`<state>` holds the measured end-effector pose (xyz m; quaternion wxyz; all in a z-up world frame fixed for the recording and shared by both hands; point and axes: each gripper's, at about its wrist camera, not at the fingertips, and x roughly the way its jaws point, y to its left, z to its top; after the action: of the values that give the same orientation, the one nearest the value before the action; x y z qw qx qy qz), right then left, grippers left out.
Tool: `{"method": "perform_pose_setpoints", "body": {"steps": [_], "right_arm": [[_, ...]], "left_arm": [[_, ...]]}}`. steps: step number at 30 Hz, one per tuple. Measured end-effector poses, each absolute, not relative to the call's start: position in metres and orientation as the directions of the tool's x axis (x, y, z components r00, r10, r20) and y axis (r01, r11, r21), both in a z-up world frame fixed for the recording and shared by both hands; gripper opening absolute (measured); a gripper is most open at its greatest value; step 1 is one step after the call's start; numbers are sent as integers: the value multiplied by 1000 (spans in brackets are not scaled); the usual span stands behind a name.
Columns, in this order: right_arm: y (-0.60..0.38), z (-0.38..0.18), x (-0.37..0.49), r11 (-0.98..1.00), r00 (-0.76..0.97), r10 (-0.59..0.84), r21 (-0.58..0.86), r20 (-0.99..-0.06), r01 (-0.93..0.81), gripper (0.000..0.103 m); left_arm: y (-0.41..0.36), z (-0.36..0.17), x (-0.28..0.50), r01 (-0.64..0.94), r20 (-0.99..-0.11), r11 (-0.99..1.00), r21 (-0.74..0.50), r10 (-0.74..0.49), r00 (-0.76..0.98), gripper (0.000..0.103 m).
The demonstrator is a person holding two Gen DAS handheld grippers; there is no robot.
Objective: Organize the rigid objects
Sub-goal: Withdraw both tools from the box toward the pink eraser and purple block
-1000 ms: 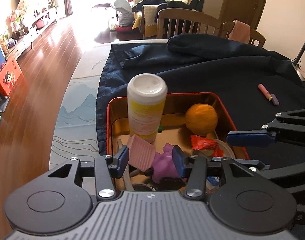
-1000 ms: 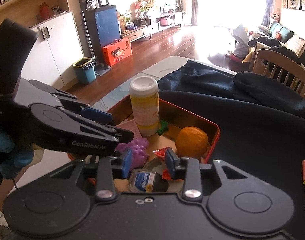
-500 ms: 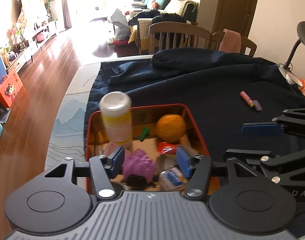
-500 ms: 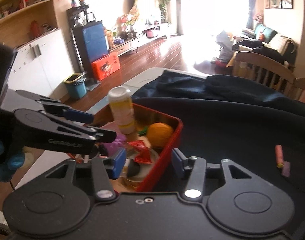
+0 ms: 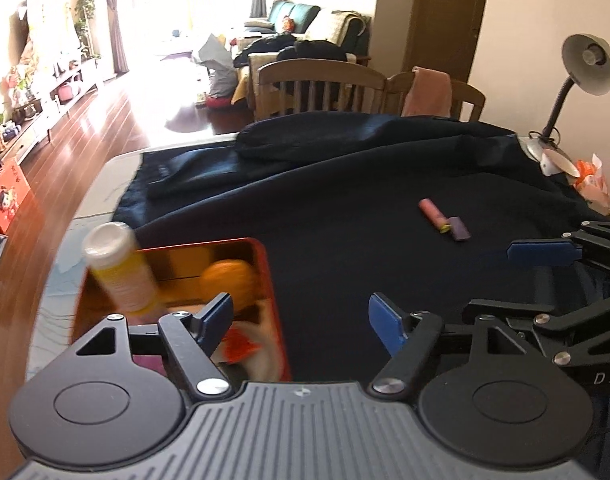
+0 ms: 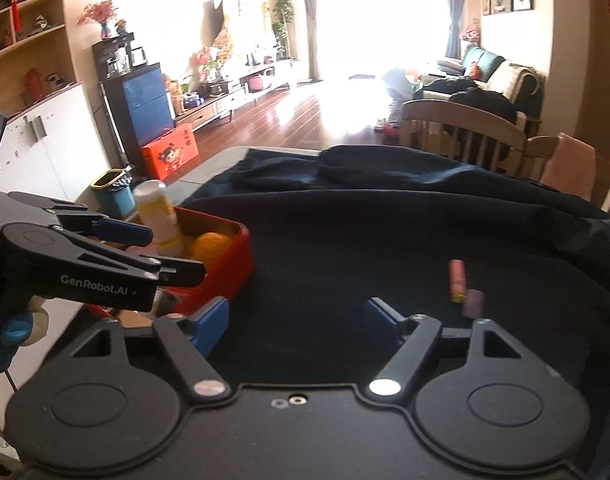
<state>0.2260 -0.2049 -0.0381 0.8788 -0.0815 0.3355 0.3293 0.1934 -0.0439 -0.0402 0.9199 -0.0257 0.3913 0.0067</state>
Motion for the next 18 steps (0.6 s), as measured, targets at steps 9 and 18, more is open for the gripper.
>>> {"method": "perform_pose_setpoints", "body": {"steps": [9, 18], "right_arm": [[-255, -46, 248, 810, 607, 489, 69, -627, -582, 99], [-282, -68, 280, 841, 634, 428, 26, -644, -541, 102]], "left_arm": [[-101, -46, 229, 5, -726, 999, -40, -32, 687, 79], [-133, -61, 275, 2, -747, 999, -54, -42, 663, 79]]}}
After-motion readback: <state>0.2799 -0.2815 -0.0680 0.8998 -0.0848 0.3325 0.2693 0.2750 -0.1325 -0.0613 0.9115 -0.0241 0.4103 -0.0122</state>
